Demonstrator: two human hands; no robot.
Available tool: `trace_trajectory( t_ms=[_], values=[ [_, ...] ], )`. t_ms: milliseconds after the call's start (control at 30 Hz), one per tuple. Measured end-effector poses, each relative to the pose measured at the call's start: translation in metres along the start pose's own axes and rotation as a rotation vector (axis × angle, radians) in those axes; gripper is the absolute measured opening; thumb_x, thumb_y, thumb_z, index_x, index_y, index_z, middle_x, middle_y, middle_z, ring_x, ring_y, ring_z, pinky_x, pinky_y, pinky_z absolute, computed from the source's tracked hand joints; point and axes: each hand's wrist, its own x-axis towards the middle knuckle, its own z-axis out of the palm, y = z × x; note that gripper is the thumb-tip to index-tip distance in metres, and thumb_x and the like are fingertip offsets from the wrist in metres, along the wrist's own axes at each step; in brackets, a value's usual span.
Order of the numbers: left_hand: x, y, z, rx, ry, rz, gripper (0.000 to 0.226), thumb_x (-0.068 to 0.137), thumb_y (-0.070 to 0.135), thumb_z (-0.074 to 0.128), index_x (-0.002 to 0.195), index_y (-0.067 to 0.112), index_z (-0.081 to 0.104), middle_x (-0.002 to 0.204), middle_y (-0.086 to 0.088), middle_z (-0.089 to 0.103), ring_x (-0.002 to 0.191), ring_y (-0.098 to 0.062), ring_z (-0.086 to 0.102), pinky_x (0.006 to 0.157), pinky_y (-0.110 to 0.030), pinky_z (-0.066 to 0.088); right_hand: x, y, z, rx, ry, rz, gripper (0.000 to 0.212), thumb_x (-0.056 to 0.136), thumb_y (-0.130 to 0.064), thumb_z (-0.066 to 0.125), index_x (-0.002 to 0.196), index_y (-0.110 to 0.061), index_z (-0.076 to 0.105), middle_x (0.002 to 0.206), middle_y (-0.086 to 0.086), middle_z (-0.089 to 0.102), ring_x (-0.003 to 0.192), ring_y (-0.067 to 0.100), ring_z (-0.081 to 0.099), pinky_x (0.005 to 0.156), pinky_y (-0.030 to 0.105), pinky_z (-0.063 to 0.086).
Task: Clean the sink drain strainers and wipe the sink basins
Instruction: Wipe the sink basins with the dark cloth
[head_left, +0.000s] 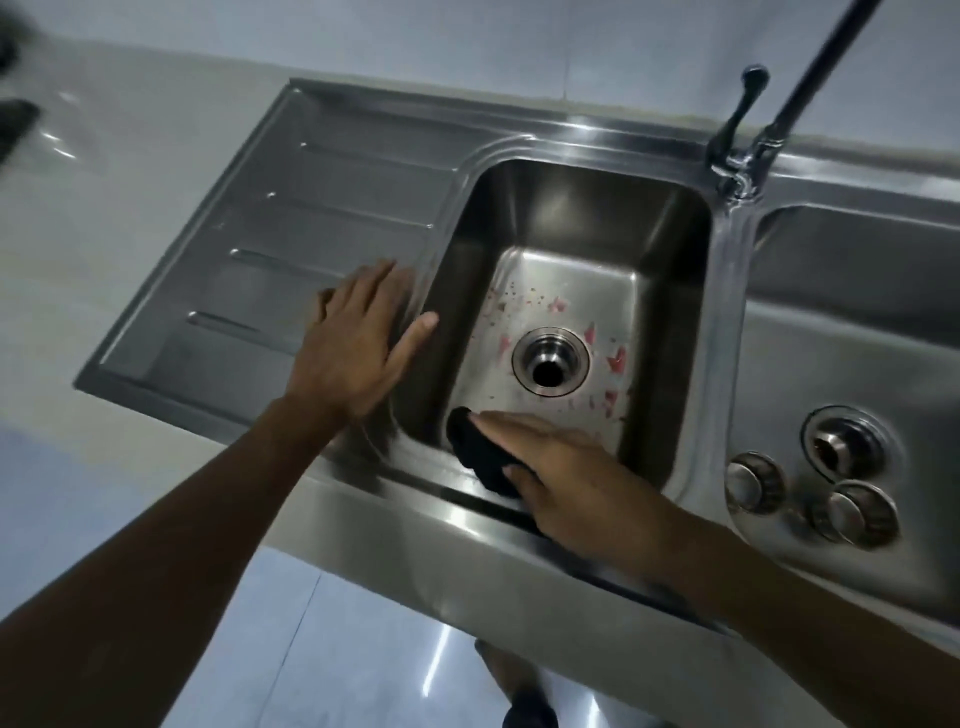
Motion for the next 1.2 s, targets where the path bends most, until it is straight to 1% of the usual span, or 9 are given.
trace_trajectory(
  t_ms=[133, 267, 367, 433, 567, 733, 1000, 1100, 1200],
  values=[
    [0.002, -0.031, 0.005, 0.028, 0.023, -0.032, 0.073, 0.104, 0.068, 0.016, 0.152, 0.021, 0.042, 0.162, -0.006, 0.039, 0.147, -0.028, 0.036, 0.115, -0.054, 0.028, 0.024, -0.012, 0.034, -0.167, -0.007, -0.142, 0.061, 0.100, -0.010, 0.052, 0.156, -0.032, 0.037, 0.165, -0.015, 0.027, 0.148, 0.008, 0.033, 0.120, 0.029, 0.034],
    [0.011, -0.048, 0.008, -0.028, 0.067, -0.122, 0.065, 0.106, 0.061, 0.019, 0.152, 0.022, 0.043, 0.163, -0.007, 0.037, 0.150, -0.027, 0.033, 0.117, -0.052, 0.024, 0.048, -0.014, 0.062, -0.302, -0.047, -0.276, 0.080, 0.090, 0.001, 0.060, 0.158, -0.031, 0.030, 0.170, -0.011, 0.005, 0.158, 0.015, 0.001, 0.120, 0.031, 0.032],
    [0.021, -0.052, 0.011, -0.101, 0.107, -0.179, 0.061, 0.107, 0.057, 0.019, 0.154, 0.024, 0.041, 0.164, -0.005, 0.035, 0.152, -0.025, 0.030, 0.117, -0.052, 0.023, 0.080, -0.010, 0.069, -0.355, -0.001, -0.306, 0.085, 0.088, 0.003, 0.058, 0.160, -0.029, 0.027, 0.171, -0.005, -0.001, 0.158, 0.023, -0.005, 0.121, 0.041, 0.033],
    [0.029, -0.055, 0.013, -0.115, 0.129, -0.189, 0.061, 0.107, 0.055, 0.019, 0.154, 0.023, 0.042, 0.164, -0.006, 0.036, 0.151, -0.025, 0.032, 0.117, -0.052, 0.024, 0.104, -0.007, 0.069, -0.435, 0.098, -0.257, 0.086, 0.084, 0.002, 0.052, 0.161, -0.026, 0.024, 0.171, 0.000, 0.001, 0.158, 0.026, -0.004, 0.125, 0.044, 0.024],
    [0.046, -0.061, 0.021, -0.039, 0.104, -0.178, 0.058, 0.108, 0.051, 0.022, 0.151, 0.020, 0.045, 0.161, -0.009, 0.039, 0.150, -0.027, 0.035, 0.116, -0.052, 0.025, 0.147, 0.006, 0.057, -0.505, 0.335, -0.055, 0.094, 0.080, 0.006, 0.057, 0.161, -0.023, 0.020, 0.171, 0.002, 0.004, 0.158, 0.027, 0.000, 0.124, 0.038, -0.002],
    [0.060, -0.062, 0.029, 0.025, 0.080, -0.088, 0.057, 0.108, 0.053, 0.026, 0.151, 0.021, 0.045, 0.161, -0.007, 0.040, 0.150, -0.025, 0.036, 0.115, -0.055, 0.030, 0.206, 0.030, 0.009, -0.577, 0.419, 0.051, 0.091, 0.086, -0.001, 0.062, 0.162, -0.018, 0.015, 0.171, 0.008, 0.006, 0.157, 0.034, 0.005, 0.125, 0.050, 0.023],
    [0.061, -0.065, 0.032, -0.006, 0.089, -0.069, 0.066, 0.105, 0.063, 0.019, 0.152, 0.024, 0.044, 0.164, -0.002, 0.038, 0.152, -0.021, 0.033, 0.116, -0.052, 0.026, 0.293, 0.052, -0.075, -0.611, 0.475, 0.268, 0.076, 0.097, -0.012, 0.056, 0.161, -0.011, 0.016, 0.170, 0.012, 0.007, 0.156, 0.035, 0.003, 0.127, 0.047, 0.017],
    [0.061, -0.065, 0.031, 0.008, 0.063, -0.075, 0.070, 0.104, 0.067, 0.016, 0.154, 0.026, 0.042, 0.166, 0.000, 0.034, 0.155, -0.020, 0.028, 0.119, -0.053, 0.025, 0.280, 0.044, -0.058, -0.542, 0.477, 0.205, 0.071, 0.098, -0.010, 0.050, 0.161, -0.012, 0.018, 0.170, 0.011, 0.006, 0.157, 0.035, 0.003, 0.125, 0.049, 0.023],
    [0.062, -0.064, 0.032, 0.034, 0.002, -0.077, 0.071, 0.103, 0.070, 0.016, 0.157, 0.028, 0.036, 0.170, 0.001, 0.026, 0.158, -0.020, 0.021, 0.122, -0.057, 0.021, 0.235, 0.036, -0.022, -0.472, 0.430, 0.029, 0.066, 0.098, -0.006, 0.047, 0.160, -0.014, 0.025, 0.170, 0.009, 0.010, 0.156, 0.034, 0.010, 0.121, 0.050, 0.033]
  ],
)
